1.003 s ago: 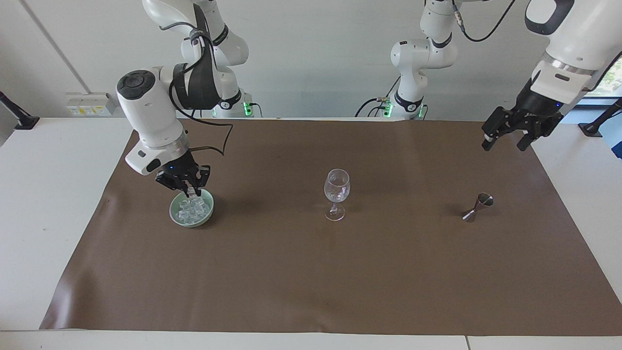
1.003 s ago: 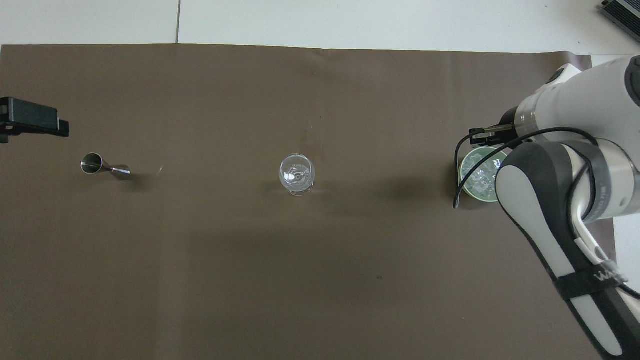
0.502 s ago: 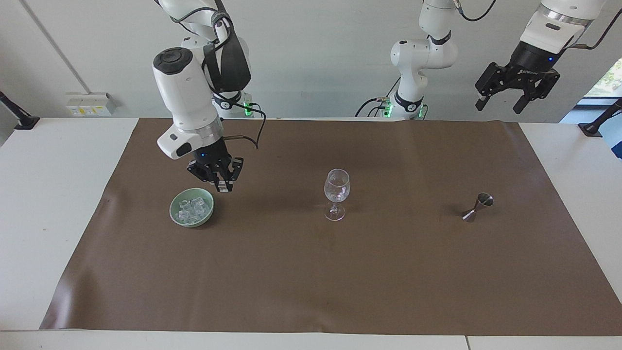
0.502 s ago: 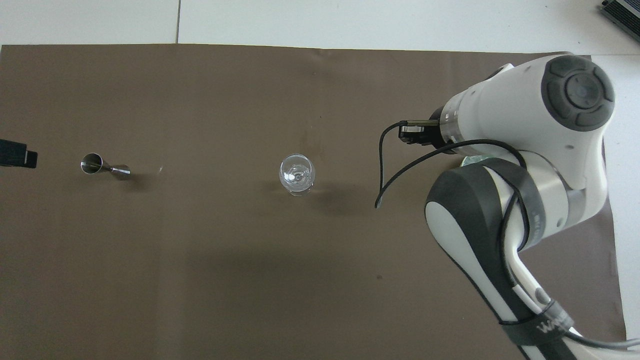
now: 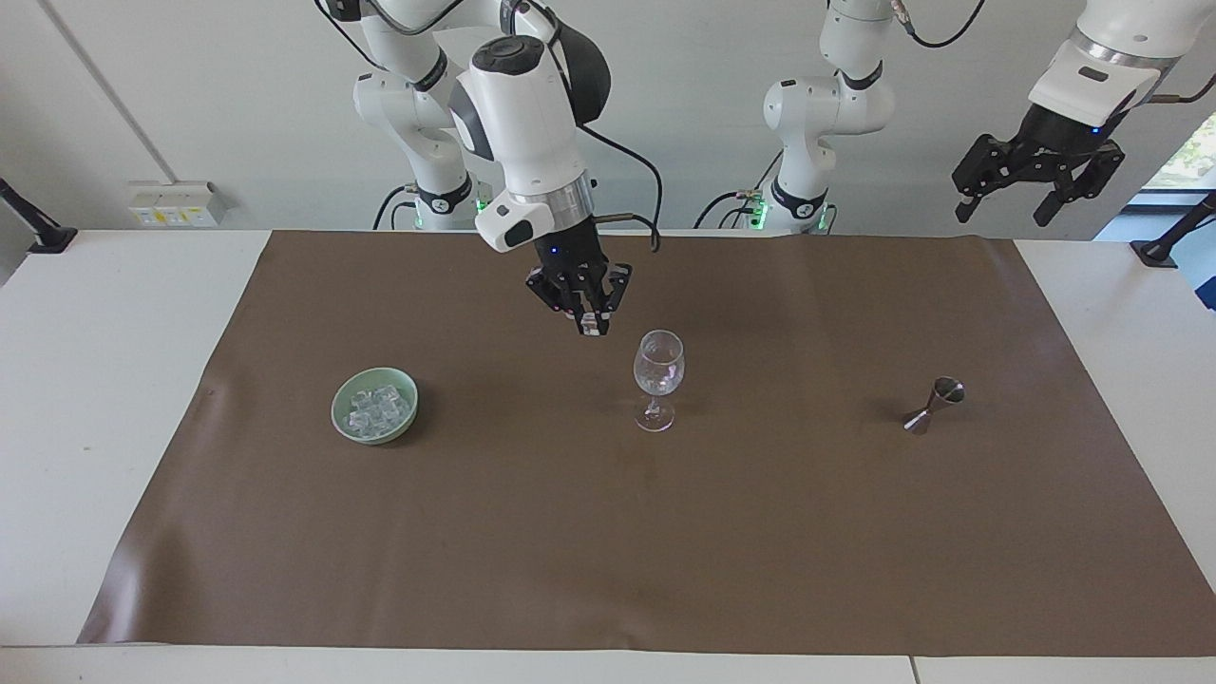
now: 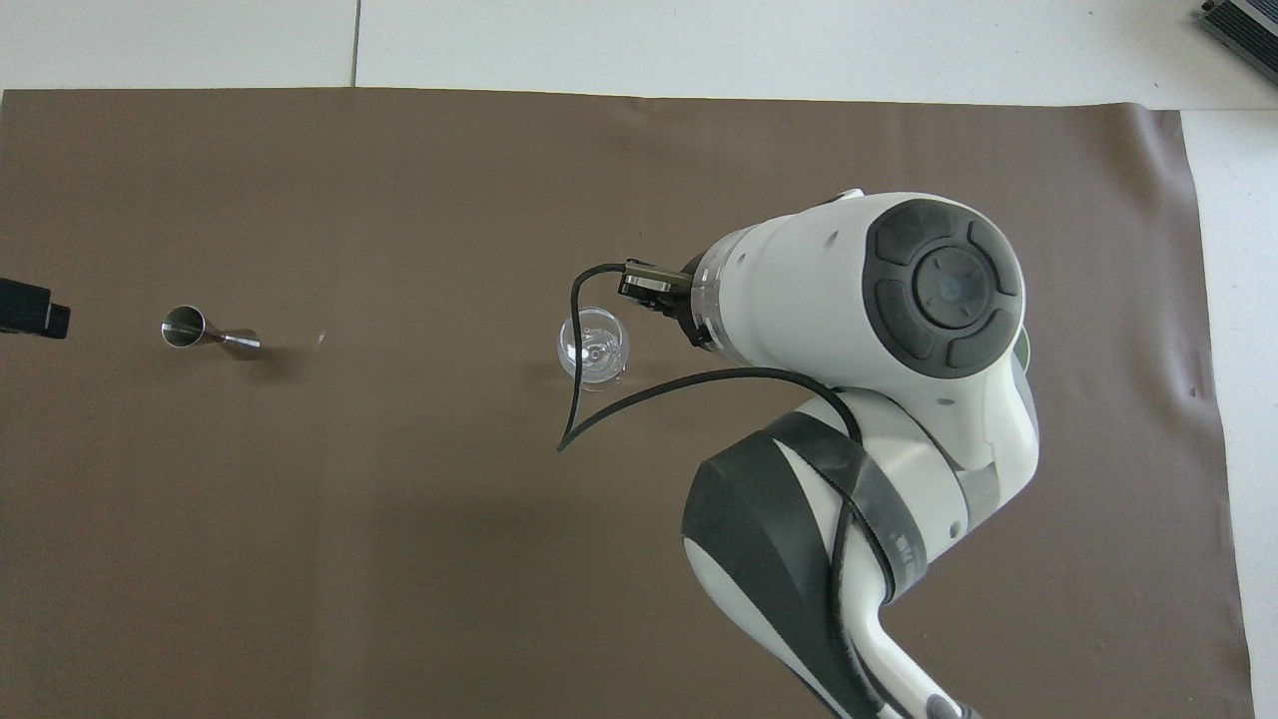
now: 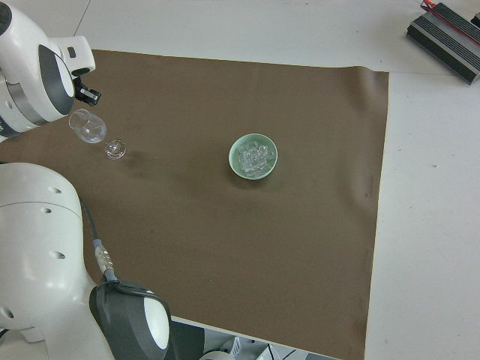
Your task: Pour wine and add ice with both arms
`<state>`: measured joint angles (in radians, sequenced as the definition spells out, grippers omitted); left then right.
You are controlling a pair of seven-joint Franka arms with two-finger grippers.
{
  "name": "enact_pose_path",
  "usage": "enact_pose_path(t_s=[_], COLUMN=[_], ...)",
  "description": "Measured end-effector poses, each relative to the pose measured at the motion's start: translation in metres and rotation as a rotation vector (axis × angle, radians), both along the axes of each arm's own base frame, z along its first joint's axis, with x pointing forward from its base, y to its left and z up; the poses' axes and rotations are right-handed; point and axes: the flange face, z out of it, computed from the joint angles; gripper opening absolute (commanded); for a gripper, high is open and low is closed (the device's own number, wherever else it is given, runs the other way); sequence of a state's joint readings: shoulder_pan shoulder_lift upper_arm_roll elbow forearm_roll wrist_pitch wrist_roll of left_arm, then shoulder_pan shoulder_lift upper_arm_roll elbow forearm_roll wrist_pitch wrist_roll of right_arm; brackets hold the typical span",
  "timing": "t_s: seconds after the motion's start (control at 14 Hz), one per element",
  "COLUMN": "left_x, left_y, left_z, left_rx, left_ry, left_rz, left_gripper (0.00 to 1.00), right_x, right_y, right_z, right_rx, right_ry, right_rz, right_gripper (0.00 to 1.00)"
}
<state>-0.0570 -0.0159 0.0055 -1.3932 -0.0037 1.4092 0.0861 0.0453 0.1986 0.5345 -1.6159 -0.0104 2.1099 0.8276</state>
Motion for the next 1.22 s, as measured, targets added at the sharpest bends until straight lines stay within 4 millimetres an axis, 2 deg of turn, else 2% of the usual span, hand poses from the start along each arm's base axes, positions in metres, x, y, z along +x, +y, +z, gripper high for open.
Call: enact_pose_path(t_s=[0.36,0.65,0.79,0.86,1.0,1.15,1.22], left_x=[-0.007,-0.012,-0.023,-0.037,-0.084,-0.122,-0.13], left_y=[-0.005,0.006,0.009,0.009,0.008,0.01,0.012], left_z=[-0.005,0.003,0.021,0.043,0.089,0.107,0.107], left_rx=[0.002,0.0,-0.002,-0.004,-0.008,-0.007,-0.006], left_ry=[0.022,0.009,-0.027,-0.072,-0.144,-0.119,-0.094], left_rz=[-0.009,0.01,0.015,0.013,0.007,0.008,0.01], left_gripper=[1.0,1.0,1.0,1.0,1.0,1.0,1.0], right_x=[-0.004,-0.001,-0.002,-0.003,-0.002,0.001,0.002], right_y=[0.04,0.046,0.05,0.053,0.057,0.059,0.059], right_z=[-0.03,-0.038,-0.039,-0.042,-0.048,-0.053,-0.055], right_rx=[-0.013,-0.01,-0.018,-0.023,-0.024,-0.021,-0.022], right_ry=[-0.019,-0.021,-0.028,-0.028,-0.029,-0.035,-0.035], right_rz=[-0.023,-0.013,0.001,0.01,0.018,0.022,0.023], right_gripper=[0.0,0.0,0.0,0.0,0.0,0.0,0.0])
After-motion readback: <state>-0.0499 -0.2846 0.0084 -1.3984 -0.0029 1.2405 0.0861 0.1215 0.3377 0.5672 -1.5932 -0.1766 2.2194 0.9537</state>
